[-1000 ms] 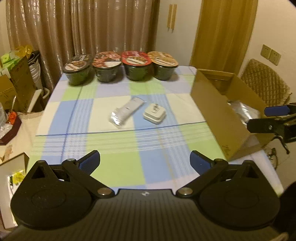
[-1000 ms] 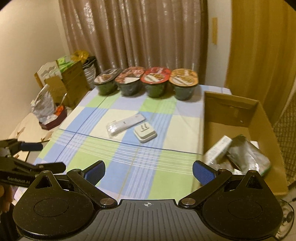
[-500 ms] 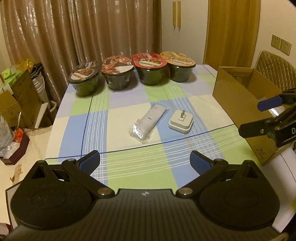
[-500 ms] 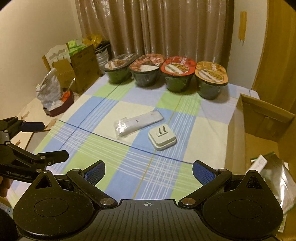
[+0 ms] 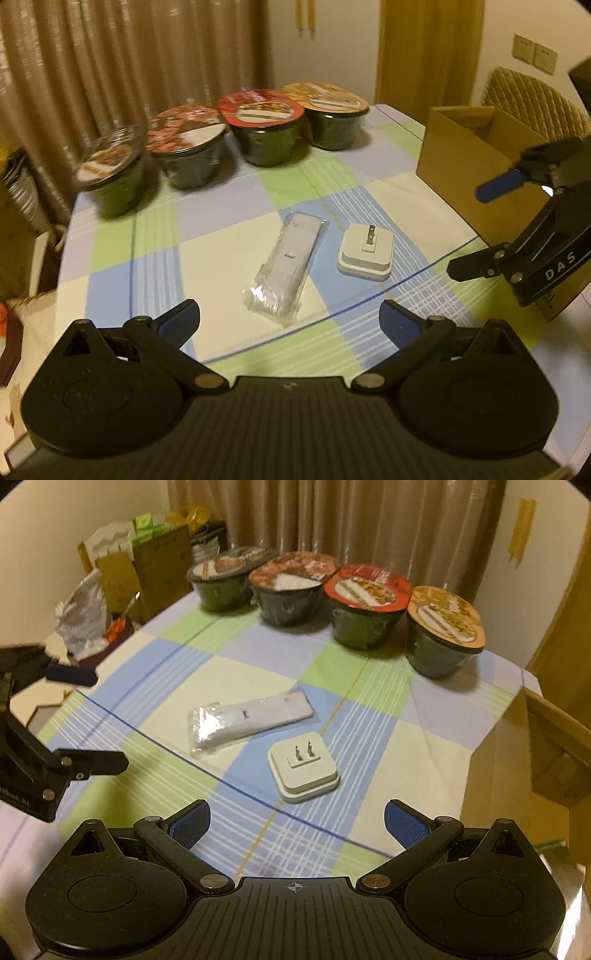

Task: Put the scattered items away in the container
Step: 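Grasp the bagged white packet with the left tool while the right tool grasps the white plug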

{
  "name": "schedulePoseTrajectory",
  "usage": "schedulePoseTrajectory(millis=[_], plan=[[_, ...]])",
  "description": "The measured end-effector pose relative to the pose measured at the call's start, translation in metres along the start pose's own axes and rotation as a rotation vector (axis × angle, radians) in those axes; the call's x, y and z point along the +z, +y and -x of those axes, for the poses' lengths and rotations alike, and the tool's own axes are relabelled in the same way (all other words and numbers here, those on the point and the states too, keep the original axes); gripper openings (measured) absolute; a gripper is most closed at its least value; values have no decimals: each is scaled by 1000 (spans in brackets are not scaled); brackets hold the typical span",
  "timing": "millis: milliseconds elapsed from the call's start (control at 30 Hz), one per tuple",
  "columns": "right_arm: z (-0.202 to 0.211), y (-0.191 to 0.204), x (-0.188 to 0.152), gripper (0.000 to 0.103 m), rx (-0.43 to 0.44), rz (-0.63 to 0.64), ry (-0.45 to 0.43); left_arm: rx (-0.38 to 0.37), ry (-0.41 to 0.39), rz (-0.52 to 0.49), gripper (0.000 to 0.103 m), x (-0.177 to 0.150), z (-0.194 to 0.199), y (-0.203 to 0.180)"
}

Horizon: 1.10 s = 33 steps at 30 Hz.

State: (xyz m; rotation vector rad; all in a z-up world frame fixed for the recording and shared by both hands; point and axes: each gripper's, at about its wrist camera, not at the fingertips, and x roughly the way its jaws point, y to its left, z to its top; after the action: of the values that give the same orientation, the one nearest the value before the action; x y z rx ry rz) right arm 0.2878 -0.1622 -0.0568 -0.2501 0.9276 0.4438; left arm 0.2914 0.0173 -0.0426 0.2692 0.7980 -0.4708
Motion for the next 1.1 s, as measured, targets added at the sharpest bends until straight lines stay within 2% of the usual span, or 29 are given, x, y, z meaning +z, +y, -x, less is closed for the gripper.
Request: schedulePoseTrajectory(millis=[433,633,933,1100], plan=[[-58,-7,28,103,36,152,58,-52,57,-112,101,9,-78,14],[-80,-7,29,103,58,222,89,-77,65,-98,101,7,-92,23],[-106,-14,26,103,58,235,115,-116,47,-129,101,11,-105,27],[-115,-17,27,102,51,240,129,-142,68,-163,99,14,-115,27]])
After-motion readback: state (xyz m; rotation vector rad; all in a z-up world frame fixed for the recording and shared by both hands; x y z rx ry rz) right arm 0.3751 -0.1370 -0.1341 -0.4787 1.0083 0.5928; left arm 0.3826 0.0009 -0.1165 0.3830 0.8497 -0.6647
